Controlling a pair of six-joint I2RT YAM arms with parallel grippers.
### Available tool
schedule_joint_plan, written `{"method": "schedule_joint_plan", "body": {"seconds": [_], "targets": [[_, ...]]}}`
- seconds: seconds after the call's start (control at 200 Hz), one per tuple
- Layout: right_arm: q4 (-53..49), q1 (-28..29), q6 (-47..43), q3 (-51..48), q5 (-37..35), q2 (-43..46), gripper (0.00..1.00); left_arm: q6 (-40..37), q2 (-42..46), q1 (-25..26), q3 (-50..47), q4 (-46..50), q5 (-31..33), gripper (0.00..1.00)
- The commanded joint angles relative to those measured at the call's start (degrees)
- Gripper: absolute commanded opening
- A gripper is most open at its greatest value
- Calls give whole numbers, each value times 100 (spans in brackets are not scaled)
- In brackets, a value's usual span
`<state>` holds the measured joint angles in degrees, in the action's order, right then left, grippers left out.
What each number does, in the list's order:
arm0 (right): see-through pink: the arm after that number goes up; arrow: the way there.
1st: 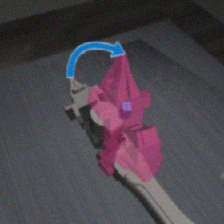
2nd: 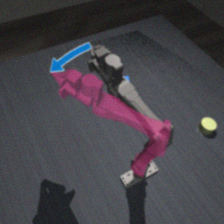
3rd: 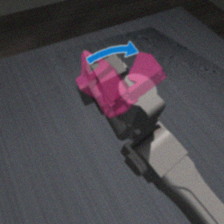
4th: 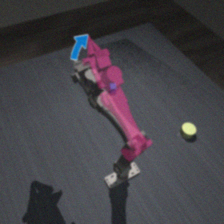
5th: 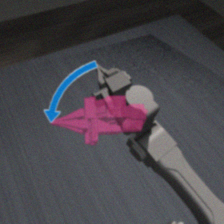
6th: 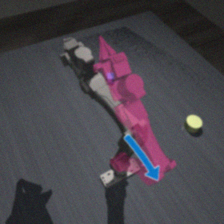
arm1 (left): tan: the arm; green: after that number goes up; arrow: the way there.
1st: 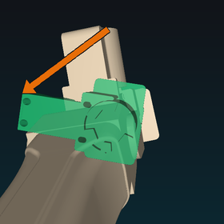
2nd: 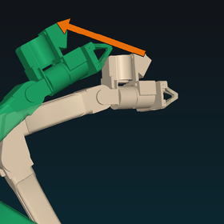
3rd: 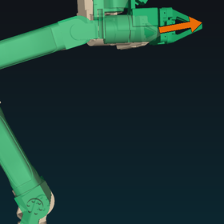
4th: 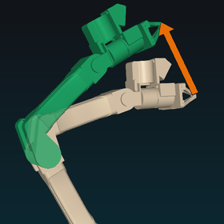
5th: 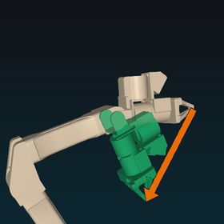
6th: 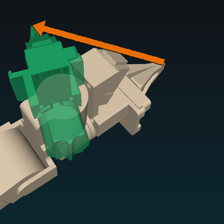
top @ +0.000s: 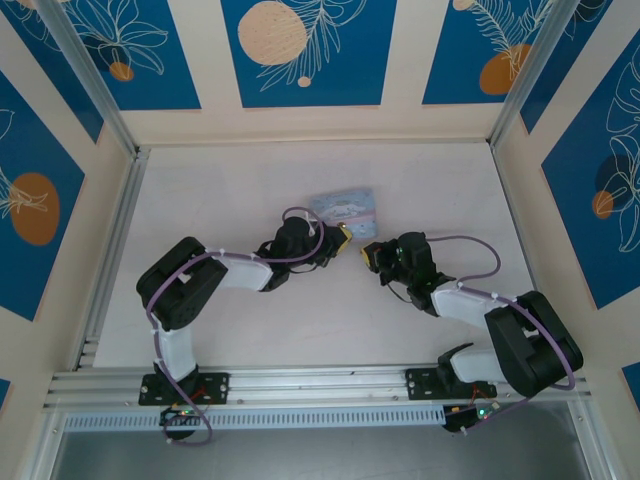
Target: Unlock a padlock with a key
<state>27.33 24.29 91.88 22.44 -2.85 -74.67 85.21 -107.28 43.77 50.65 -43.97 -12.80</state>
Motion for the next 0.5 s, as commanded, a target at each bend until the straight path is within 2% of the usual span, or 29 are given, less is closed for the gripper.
{"method": "schedule_joint_plan", "body": {"seconds": [0.0,0.495], "targets": [[-103,-18,-132,179,-70,102,0,39,252,31,182,-169,120,0],[-104,7,-174,482,-40,-54,0,49,243,33,155,-196,111,0]]}}
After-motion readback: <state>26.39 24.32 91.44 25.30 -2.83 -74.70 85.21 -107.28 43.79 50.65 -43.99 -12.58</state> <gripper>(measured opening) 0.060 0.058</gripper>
